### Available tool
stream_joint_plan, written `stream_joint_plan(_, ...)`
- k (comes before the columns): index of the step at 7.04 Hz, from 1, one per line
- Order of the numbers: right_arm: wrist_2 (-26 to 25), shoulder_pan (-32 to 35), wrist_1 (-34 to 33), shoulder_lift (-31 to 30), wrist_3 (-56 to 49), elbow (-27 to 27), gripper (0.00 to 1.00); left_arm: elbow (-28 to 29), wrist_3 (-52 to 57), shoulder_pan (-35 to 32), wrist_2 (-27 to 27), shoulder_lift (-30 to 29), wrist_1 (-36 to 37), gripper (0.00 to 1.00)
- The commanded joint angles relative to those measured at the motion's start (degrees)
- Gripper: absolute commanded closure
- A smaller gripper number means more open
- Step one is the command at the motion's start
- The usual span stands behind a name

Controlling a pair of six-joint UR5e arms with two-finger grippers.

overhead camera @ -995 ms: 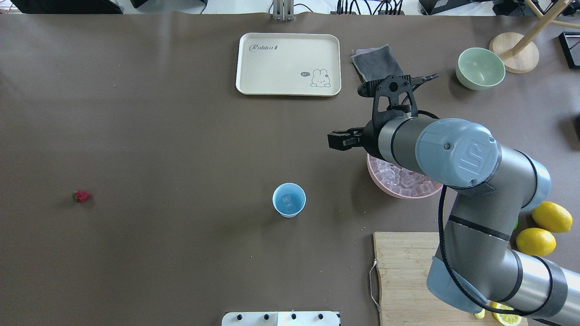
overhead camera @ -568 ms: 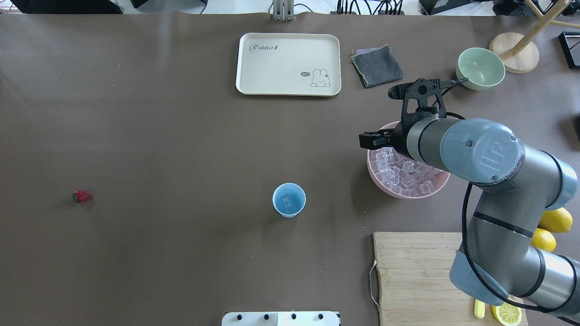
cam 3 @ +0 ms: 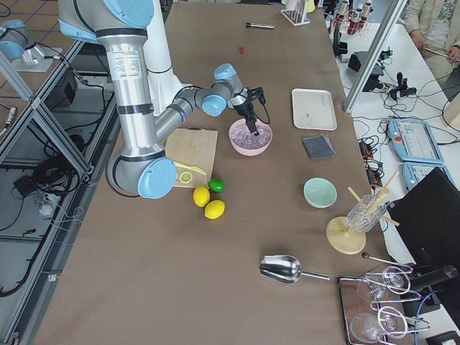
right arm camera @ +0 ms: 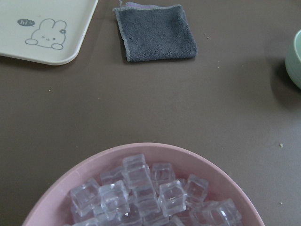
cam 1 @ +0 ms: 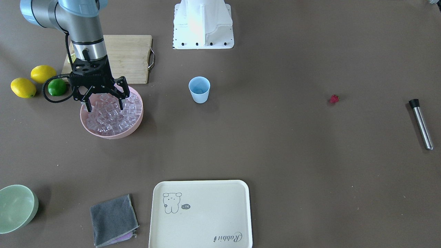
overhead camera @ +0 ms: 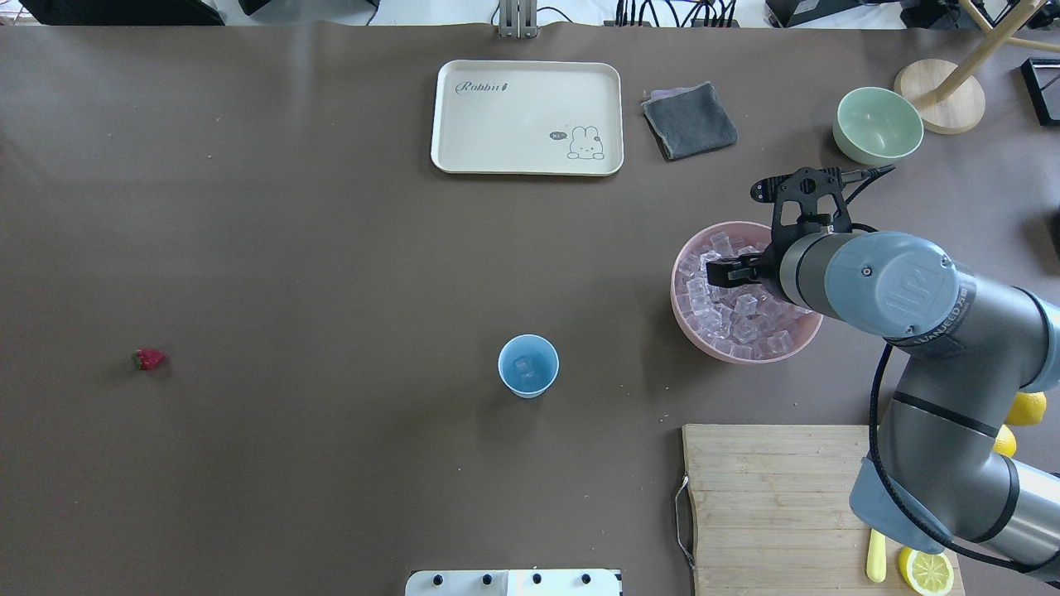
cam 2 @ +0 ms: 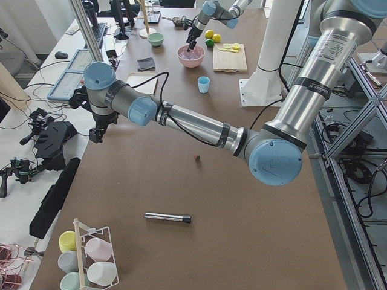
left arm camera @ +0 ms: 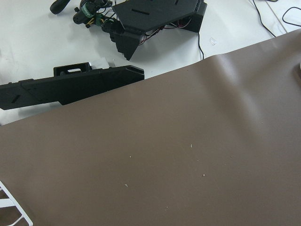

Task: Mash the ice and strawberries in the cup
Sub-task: 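Move the empty right gripper back over the ice bowl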

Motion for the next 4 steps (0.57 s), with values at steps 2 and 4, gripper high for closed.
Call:
stream_joint_plan(2, 0.02, -0.28, -0.67, 0.21, 3.76, -2.84, 0.02, -0.38, -0.08, 0.08, 0.09, -0.04, -1.13, 0.02)
stream_joint_plan(4, 0.81, -0.98, -0.67, 0.21, 4.32, -4.34, 0.03, -1.17, -0.26, 0.08, 0.01, 0.22, -1.13, 0.02)
